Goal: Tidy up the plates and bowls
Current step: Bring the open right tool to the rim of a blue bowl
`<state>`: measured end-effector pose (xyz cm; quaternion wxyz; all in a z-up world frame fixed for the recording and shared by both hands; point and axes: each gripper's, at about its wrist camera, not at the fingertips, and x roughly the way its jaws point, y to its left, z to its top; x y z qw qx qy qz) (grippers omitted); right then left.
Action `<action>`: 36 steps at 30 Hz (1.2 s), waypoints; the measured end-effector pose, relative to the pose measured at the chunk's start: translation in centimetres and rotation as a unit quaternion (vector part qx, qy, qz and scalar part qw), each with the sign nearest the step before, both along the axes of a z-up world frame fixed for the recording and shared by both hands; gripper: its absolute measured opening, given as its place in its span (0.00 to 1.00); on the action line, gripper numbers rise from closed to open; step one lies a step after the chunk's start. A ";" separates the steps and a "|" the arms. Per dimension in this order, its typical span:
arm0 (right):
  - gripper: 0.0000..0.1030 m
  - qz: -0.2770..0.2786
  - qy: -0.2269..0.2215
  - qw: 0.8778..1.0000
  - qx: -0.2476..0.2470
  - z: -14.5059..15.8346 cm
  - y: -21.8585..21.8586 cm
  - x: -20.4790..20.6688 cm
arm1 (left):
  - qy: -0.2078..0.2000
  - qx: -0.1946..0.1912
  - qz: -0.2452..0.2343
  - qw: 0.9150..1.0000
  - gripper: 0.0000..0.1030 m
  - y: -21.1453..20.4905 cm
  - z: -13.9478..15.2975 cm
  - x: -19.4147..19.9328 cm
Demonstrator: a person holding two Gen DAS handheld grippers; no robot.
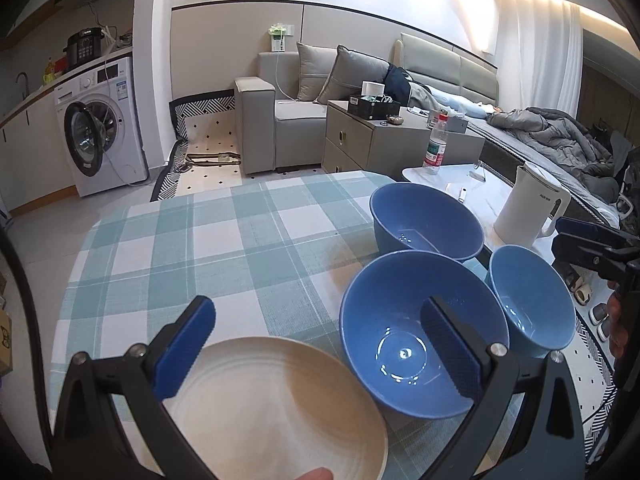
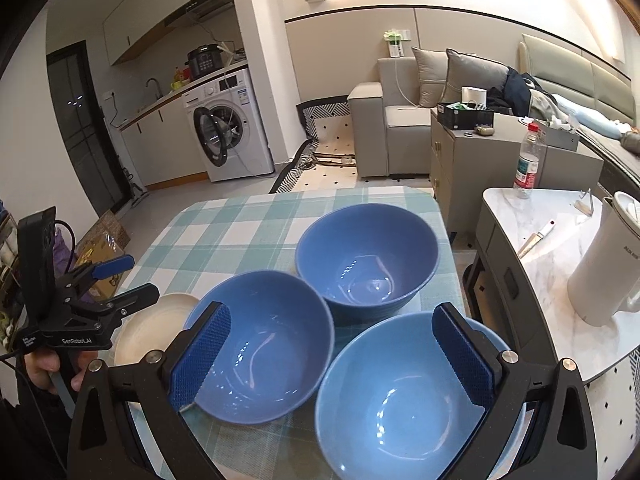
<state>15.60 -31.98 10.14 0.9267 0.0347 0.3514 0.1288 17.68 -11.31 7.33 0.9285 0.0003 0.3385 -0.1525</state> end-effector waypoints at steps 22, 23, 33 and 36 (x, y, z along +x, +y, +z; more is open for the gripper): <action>1.00 -0.041 0.019 0.999 -0.015 -1.1 -2.9 4.0 | 0.022 -0.024 -0.022 0.999 1.00 -2.4 -0.3 6.1; 1.00 -0.043 0.020 0.999 -0.015 -1.2 -3.2 4.1 | 0.022 -0.023 -0.022 0.999 1.00 -2.6 -0.3 6.3; 1.00 -0.059 0.036 0.997 -0.023 -2.3 -5.2 4.9 | 0.037 -0.015 -0.037 0.999 1.00 -5.2 -0.6 8.5; 1.00 -0.058 0.038 0.997 -0.025 -2.4 -5.3 5.2 | 0.041 -0.012 -0.045 0.998 1.00 -5.9 -0.9 8.9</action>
